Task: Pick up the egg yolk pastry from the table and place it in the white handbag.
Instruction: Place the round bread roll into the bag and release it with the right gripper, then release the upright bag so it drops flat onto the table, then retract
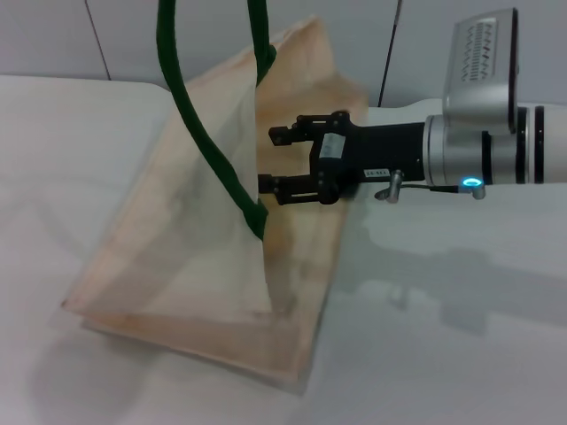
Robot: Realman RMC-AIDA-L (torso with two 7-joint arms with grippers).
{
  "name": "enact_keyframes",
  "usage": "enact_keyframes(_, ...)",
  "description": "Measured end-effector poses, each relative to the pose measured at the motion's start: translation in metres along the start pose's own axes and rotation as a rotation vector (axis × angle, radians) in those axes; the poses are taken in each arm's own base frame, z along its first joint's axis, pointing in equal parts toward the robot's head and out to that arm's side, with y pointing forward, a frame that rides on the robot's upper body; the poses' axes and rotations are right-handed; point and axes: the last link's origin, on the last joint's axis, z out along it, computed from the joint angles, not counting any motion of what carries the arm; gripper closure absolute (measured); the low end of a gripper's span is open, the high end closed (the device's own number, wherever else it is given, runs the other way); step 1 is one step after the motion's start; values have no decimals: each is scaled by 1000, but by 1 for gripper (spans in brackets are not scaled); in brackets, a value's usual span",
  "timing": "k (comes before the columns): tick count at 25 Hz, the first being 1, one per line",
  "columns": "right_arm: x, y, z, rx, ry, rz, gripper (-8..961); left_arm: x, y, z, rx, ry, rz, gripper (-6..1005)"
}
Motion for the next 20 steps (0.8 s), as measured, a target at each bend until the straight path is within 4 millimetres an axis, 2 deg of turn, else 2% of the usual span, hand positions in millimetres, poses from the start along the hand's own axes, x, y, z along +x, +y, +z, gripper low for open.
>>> enact_keyframes(11,-2,-3,-2,10,-5,16,181,0,-1,0,2,1,-1,844)
enact_keyframes(20,19,-38,-54,221,54,100,157,-4,-4,-1,13,-7,-12,830)
